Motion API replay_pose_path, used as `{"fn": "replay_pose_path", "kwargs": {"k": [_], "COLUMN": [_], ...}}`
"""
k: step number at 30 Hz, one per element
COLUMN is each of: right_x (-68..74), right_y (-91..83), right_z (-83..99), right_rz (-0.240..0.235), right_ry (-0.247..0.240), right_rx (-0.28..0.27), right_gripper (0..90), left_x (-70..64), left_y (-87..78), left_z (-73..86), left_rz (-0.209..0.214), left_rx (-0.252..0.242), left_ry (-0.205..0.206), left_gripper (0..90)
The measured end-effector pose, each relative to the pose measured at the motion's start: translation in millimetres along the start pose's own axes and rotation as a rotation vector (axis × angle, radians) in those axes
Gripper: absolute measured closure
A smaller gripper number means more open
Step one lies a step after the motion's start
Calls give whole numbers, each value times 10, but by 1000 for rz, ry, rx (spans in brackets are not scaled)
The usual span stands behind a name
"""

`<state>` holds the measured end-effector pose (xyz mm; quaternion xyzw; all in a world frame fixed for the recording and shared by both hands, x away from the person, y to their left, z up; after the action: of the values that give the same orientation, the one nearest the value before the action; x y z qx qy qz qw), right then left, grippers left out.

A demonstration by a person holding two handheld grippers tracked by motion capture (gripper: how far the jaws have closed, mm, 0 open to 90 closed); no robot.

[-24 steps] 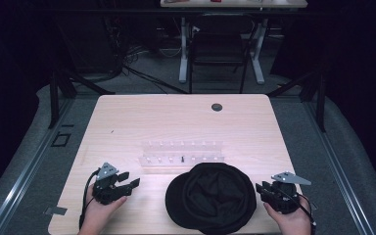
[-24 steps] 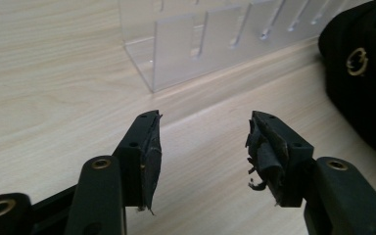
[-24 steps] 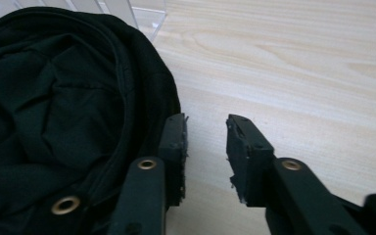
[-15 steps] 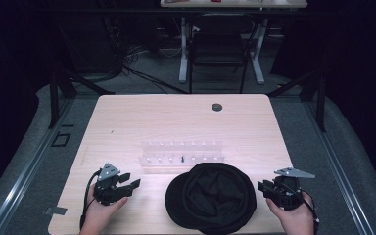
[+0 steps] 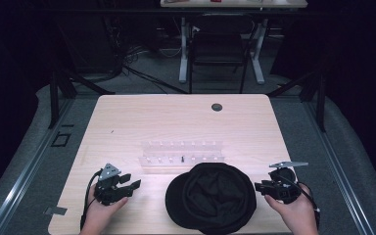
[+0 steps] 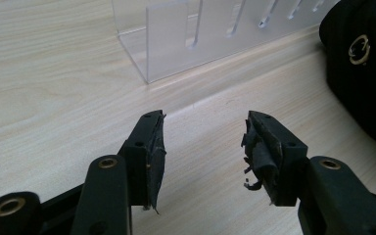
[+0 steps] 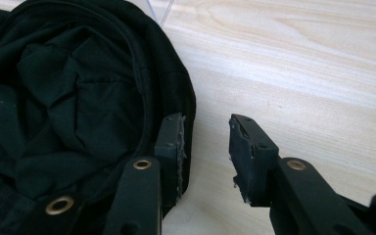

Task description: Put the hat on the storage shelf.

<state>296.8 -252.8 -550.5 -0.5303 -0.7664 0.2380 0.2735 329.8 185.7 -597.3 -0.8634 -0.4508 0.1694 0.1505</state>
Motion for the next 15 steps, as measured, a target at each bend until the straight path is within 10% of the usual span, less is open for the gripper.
{"fn": "replay_pose_path", "kwargs": {"k": [15], "right_x": [85], "right_y": [61], "right_z": [-70], "right_rz": [-39], "right_ry": [80], "right_rx": [121], "right_gripper": [720], "left_x": [5], "left_y": [3], "left_z": [6], "left_rz": [-3], "left_rx": [5], "left_ry": [-2], "left_gripper": [494]}}
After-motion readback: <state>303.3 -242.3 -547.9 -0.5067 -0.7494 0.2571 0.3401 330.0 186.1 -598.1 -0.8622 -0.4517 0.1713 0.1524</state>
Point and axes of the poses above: each handheld gripper's, and its own axes: y roughly forward along the jaws, z roughly out of its underside, x roughly to its left, the point moved 7 cm from there along y, roughly forward along the jaws, and after that the axes turned 15 degrees about -x, right-handed, at the moved point
